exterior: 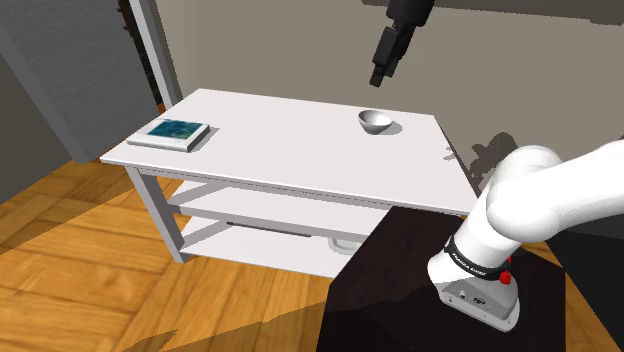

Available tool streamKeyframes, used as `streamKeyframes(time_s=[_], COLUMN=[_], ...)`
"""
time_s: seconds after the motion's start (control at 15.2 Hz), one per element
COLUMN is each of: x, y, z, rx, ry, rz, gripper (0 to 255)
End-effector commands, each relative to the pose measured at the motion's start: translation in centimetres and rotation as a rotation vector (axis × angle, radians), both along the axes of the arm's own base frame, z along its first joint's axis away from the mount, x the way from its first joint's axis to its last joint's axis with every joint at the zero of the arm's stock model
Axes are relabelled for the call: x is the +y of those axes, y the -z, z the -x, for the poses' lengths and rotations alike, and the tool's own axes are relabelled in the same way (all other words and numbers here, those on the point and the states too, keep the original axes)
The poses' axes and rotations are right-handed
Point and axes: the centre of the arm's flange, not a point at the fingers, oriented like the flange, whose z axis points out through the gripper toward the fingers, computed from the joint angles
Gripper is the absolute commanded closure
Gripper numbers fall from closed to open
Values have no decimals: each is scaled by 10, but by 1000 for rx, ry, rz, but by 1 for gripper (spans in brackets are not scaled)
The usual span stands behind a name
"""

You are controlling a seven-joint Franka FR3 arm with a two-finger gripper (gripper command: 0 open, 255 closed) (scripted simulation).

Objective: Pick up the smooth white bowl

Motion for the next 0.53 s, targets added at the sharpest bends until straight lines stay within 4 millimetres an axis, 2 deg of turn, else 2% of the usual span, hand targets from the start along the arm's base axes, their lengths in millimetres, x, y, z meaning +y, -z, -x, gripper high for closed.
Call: streamKeyframes(time_s=[0.0, 0.46], x=[0, -82], y=[0, 35], z=[0, -30], rx=[0, 10], ry=[0, -9], rz=[0, -7], gripper=[0, 0])
